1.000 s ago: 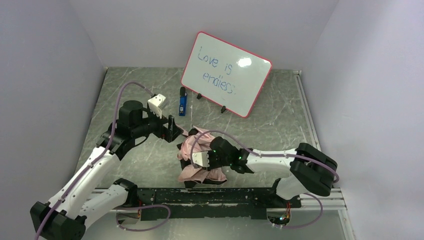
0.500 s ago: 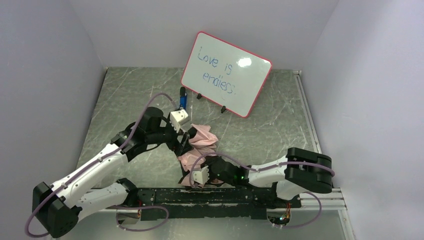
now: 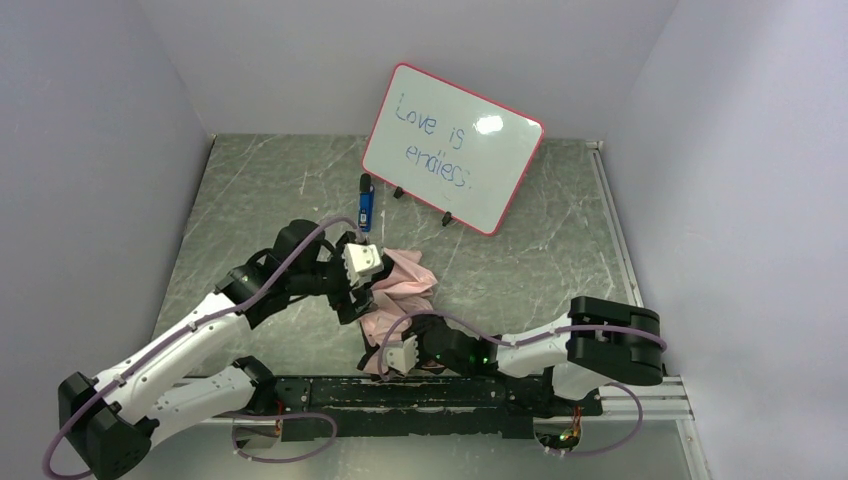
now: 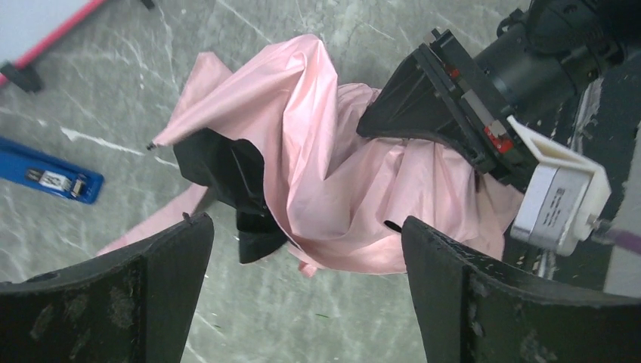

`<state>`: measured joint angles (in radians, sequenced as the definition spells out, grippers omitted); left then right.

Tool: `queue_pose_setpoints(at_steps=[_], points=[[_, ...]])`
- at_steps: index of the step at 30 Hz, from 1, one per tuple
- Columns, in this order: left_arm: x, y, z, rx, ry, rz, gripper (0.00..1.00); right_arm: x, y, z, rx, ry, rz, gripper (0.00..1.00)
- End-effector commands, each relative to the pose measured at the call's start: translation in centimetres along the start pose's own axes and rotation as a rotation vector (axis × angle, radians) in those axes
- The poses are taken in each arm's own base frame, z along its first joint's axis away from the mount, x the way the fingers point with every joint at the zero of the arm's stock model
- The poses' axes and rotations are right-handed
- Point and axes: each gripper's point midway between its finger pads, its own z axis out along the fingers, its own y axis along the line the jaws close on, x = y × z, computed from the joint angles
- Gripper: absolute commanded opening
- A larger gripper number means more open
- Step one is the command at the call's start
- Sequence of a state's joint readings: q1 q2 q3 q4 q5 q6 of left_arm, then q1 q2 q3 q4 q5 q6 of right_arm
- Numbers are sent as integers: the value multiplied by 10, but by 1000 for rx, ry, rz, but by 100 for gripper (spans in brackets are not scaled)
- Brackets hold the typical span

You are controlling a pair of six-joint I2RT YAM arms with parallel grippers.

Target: Put away the umbrella

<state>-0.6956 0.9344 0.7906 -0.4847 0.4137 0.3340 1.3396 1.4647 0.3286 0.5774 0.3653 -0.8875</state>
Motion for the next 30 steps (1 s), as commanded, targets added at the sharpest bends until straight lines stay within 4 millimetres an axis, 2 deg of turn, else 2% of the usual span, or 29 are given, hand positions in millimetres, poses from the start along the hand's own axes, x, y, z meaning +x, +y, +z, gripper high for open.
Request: queue_pose_setpoints(at_steps=[1,6,15,20,25,30], points=[[-11,-3,0,56,-45,206,98,18,20,-5,-53,55,-34,26],[25,-6,26,134,73,182,98,15,15,-5,-11,46,-42,26],[37,-6,54,169,87,181,98,7,14,-5,16,24,-41,26],[57,-14,67,203,157,183,98,5,13,-6,31,16,-23,26],[86,-23,79,242,264,221,98,4,8,-5,58,15,-13,26],[100,-23,88,247,308,250,98,-1,4,-4,72,3,-11,26]])
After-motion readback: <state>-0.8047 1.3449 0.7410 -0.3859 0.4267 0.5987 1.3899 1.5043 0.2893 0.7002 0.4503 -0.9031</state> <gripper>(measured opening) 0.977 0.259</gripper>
